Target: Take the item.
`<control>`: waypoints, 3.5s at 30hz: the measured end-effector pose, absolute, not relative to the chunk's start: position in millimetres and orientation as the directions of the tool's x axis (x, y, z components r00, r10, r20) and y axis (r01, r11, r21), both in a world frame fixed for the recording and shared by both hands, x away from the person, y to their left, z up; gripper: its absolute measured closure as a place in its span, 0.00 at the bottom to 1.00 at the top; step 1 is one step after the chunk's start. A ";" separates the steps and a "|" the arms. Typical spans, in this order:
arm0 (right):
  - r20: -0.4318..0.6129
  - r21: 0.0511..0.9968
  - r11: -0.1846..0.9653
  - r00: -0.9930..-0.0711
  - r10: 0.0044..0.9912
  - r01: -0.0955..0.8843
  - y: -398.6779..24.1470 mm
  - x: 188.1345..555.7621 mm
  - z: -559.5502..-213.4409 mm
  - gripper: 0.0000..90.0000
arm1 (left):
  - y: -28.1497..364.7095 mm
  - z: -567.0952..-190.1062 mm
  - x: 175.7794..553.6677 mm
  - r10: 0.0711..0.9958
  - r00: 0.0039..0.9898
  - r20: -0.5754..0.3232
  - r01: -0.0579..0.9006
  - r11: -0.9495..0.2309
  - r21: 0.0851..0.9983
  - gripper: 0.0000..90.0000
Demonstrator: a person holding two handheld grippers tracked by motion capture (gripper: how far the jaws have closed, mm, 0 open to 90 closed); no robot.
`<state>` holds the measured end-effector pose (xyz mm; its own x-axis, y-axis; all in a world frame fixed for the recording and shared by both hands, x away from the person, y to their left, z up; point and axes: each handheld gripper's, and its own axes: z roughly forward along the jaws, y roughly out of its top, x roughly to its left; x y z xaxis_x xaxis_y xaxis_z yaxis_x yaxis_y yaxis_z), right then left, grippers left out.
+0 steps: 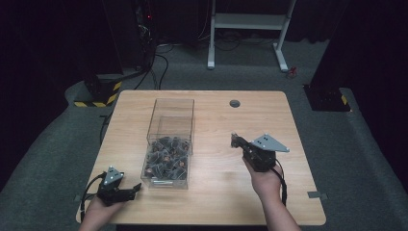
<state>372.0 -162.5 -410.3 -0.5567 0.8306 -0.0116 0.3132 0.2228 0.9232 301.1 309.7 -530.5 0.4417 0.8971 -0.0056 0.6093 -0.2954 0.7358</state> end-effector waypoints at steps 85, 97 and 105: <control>-0.039 0.864 0.225 -0.385 0.922 0.451 -207.8 428.8 -436.0 0.82 | 310.2 -530.4 301.1 0.895 0.447 0.001 0.605 -0.303 0.736 0.16; -0.029 0.865 0.220 -0.393 0.919 0.451 -204.6 426.6 -431.4 0.63 | 310.1 -530.5 301.1 0.895 0.447 0.000 0.605 -0.303 0.736 0.16; -0.019 0.867 0.215 -0.401 0.916 0.449 -199.5 419.8 -430.6 0.48 | 310.1 -530.4 301.1 0.895 0.447 0.001 0.605 -0.303 0.736 0.16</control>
<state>419.8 -199.5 -430.6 -0.4010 0.9159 -0.0191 0.4493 0.2148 0.8672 301.1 310.1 -530.4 0.4467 0.8947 0.0008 0.6054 -0.3029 0.7360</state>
